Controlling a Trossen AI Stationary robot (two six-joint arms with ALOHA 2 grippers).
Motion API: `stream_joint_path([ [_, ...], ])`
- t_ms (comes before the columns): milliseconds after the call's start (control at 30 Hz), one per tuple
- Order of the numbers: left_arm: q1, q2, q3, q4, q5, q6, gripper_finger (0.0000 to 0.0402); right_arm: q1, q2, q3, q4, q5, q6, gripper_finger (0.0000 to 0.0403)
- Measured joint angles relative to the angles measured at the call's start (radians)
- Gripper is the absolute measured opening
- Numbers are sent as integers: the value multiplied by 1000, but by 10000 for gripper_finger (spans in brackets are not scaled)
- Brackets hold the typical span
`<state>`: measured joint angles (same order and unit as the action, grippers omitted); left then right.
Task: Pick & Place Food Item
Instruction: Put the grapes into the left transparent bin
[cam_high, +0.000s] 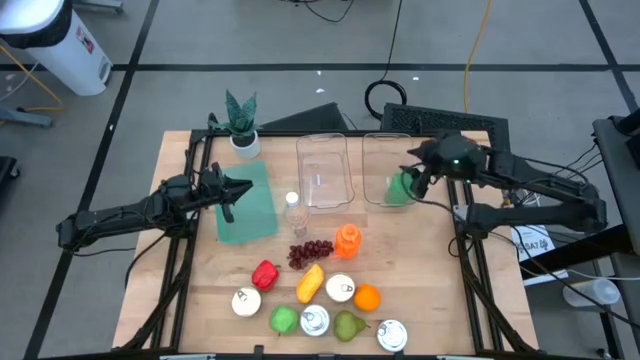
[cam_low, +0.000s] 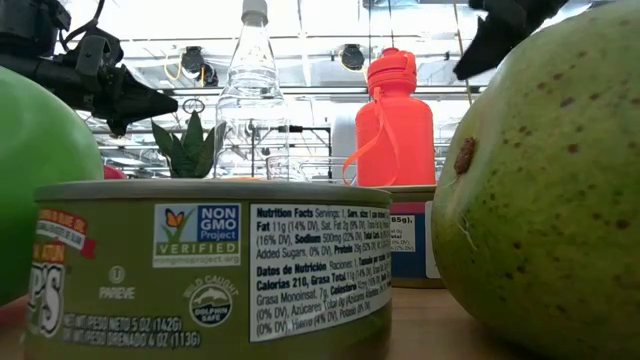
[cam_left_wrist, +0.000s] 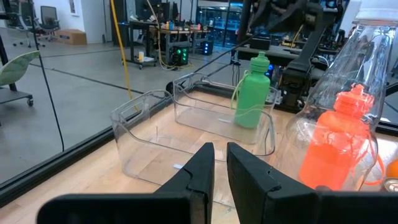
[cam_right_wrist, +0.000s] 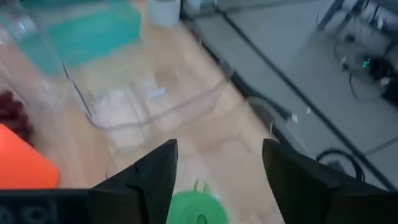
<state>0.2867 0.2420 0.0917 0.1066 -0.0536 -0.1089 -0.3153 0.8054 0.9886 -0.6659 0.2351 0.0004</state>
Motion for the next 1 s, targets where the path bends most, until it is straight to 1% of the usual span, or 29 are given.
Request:
stream_joint_path([
  [200,0,0,0,0,0,0,50,8,-103,0,91,-14,-66,238],
  [300,0,0,0,0,0,0,50,17,-171,0,150,-106,-73,236],
  [367,0,0,0,0,0,0,50,23,-220,1,182,-181,-73,227],
  [433,0,0,0,0,0,0,50,35,-261,2,187,-267,-74,207],
  [500,0,0,0,0,0,0,50,48,-296,-9,195,-329,-81,175],
  [567,0,0,0,0,0,0,50,61,-333,-50,207,-369,-103,132],
  [633,0,0,0,0,0,0,50,70,-373,-116,251,-410,-120,81],
  [700,0,0,0,0,0,0,50,75,-413,-193,321,-487,-149,29],
  [733,0,0,0,-1,0,0,50,75,-431,-229,355,-534,-163,15],
  [800,0,0,0,-1,0,0,50,75,-460,-291,406,-603,-176,11],
  [833,0,0,0,-1,0,0,50,75,-474,-318,425,-604,-177,11],
  [867,0,0,0,-3,0,0,50,75,-488,-343,442,-591,-175,9],
  [967,0,0,0,-7,0,1,50,75,-533,-410,484,-498,-156,2],
  [1000,0,0,0,-6,0,1,50,75,-549,-430,495,-488,-149,2],
])
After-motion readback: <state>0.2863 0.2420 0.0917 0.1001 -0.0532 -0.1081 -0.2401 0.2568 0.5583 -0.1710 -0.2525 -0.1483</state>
